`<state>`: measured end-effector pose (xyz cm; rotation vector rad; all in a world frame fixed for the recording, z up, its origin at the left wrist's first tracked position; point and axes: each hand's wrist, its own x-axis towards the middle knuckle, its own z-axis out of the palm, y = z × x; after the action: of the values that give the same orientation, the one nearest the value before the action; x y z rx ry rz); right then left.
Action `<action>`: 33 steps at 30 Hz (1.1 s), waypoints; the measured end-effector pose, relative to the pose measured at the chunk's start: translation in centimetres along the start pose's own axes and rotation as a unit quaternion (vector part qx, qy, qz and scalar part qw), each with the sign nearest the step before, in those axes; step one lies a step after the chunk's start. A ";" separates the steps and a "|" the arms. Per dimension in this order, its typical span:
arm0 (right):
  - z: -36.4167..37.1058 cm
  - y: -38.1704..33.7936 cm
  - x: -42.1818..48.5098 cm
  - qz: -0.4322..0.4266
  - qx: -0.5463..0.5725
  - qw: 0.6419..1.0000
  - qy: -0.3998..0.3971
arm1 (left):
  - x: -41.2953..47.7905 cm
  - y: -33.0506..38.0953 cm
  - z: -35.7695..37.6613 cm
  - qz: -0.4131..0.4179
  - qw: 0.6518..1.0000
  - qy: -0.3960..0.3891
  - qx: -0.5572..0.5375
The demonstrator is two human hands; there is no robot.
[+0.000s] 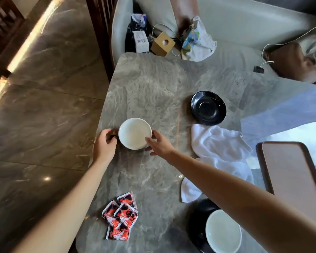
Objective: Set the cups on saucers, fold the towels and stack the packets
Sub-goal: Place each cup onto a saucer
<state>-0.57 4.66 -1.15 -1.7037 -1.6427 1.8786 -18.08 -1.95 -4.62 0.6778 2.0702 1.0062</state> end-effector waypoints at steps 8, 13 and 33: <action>-1.8 0.4 1.0 -0.048 0.018 0.998 0.040 | 0.7 1.3 1.6 -0.032 0.998 0.002 -0.060; -6.5 1.1 0.6 -0.099 0.048 0.985 0.133 | -0.3 5.0 5.4 -0.011 0.993 -0.025 -0.112; -25.8 3.9 2.8 -0.047 -0.015 0.956 0.288 | 1.1 16.2 22.0 0.205 0.963 -0.096 0.145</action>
<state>20.21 20.66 -0.10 -1.9001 -1.4764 1.1541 0.89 17.42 -1.22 1.3438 1.9623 0.8175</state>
